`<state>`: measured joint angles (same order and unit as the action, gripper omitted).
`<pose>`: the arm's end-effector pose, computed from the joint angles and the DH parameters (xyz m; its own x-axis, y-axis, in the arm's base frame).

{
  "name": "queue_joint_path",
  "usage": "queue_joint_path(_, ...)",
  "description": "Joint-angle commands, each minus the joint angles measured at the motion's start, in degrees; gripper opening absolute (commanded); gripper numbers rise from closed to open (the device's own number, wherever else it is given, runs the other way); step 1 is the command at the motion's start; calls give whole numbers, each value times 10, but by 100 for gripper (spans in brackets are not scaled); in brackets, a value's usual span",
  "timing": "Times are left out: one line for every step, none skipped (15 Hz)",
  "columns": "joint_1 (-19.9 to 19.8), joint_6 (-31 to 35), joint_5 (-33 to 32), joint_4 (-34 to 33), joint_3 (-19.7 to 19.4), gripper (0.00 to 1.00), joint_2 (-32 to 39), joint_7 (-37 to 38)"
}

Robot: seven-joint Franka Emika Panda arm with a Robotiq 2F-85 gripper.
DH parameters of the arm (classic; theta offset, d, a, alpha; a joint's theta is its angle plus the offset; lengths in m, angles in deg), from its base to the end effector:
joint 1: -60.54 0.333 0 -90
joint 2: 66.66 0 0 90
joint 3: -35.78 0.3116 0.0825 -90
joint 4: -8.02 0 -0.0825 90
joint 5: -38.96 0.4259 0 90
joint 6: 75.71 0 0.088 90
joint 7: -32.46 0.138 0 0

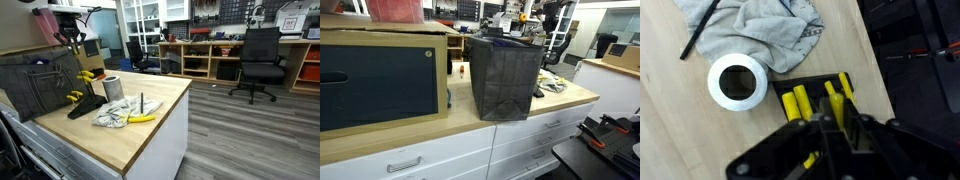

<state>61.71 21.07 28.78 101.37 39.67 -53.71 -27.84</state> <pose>0.6463 0.0322 0.4291 0.3686 0.9040 -0.2168 0.9180 -0.3906 -0.0679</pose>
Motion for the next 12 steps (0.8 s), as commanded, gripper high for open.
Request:
queue_joint_path(11, 49, -10, 37, 8, 4, -20, 13)
queue_joint_path(14, 62, -6, 49, 11, 4, -25, 12)
queue_joint_path(17, 74, -9, 59, 12, 4, -27, 14)
queue_joint_path(19, 77, -8, 65, 15, 4, -26, 10)
queue_joint_path(21, 81, -9, 71, 17, 4, -26, 11)
queue_joint_path(21, 85, -7, 78, 19, 4, -27, 9)
queue_joint_path(22, 86, -8, 85, 20, 4, -28, 7)
queue_joint_path(23, 76, -11, 90, 20, 4, -29, 2)
queue_joint_path(23, 58, -10, 91, 19, 4, -30, -7)
queue_joint_path(23, 65, -1, 65, 19, 4, -4, 0)
queue_joint_path(22, 65, -1, 68, 19, 15, -4, 0)
queue_joint_path(22, 65, -1, 68, 19, 15, -2, 0)
